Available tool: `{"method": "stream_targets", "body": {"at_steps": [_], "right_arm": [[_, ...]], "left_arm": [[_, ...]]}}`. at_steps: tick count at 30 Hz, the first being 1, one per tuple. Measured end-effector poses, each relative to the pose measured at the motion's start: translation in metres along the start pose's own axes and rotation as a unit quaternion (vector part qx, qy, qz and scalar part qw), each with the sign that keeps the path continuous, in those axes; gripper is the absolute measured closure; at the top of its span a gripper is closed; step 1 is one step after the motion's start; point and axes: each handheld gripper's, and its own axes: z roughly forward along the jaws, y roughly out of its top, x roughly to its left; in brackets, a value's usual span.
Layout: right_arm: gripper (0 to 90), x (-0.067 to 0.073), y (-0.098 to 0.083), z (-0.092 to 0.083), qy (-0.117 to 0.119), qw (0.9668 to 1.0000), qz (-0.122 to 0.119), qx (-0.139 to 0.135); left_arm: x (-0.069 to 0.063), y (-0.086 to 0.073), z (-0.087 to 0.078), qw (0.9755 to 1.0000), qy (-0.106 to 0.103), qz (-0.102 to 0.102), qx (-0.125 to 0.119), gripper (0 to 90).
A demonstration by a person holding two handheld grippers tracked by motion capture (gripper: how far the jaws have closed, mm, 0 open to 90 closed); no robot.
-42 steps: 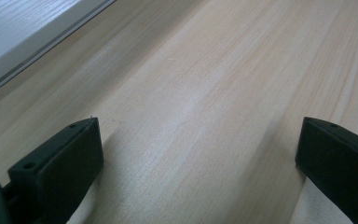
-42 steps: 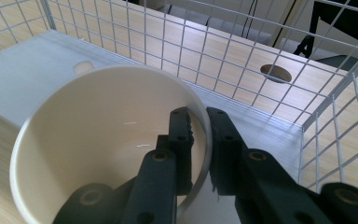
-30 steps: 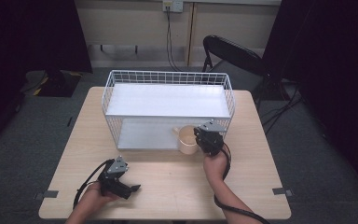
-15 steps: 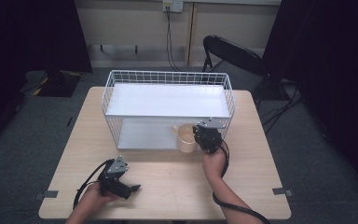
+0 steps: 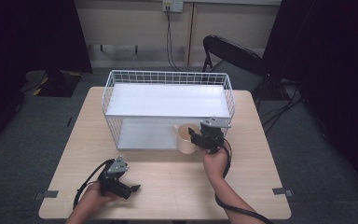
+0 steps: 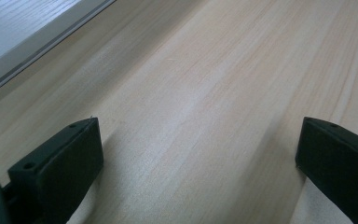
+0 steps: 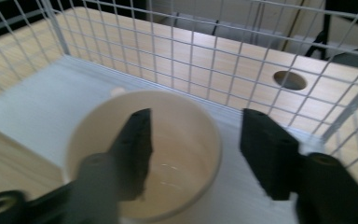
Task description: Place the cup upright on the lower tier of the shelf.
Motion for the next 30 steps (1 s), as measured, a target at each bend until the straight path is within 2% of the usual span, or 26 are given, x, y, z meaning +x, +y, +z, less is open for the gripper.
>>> {"method": "stream_targets", "body": {"at_steps": [2,5,12,14,21,30], "right_arm": [[31.2,0.000,0.001,-0.002,0.022,0.9996,0.018,0.000],[24.0,0.004,0.002,-0.007,0.026,0.9996,0.003,-0.005],[16.9,0.013,-0.001,-0.015,0.053,0.9985,-0.011,0.012],[16.3,0.015,-0.003,-0.015,0.051,0.9984,-0.018,0.015],[14.9,0.012,-0.009,-0.013,0.048,0.9984,-0.010,0.029],[15.7,0.012,-0.012,-0.009,0.040,0.9984,-0.013,0.037]], "left_arm": [[0.000,0.000,0.000,1.0000,0.001,0.002,0.000,0.2],[0.000,0.000,0.000,1.0000,0.000,0.000,0.000,0.2],[0.000,0.000,0.000,1.0000,0.000,0.000,0.000,0.2],[0.000,0.000,0.000,1.0000,0.000,0.000,0.000,0.2],[0.000,0.000,0.000,1.0000,0.001,0.001,0.000,0.2],[0.000,0.000,0.000,1.0000,0.001,0.001,0.000,0.2]]}}
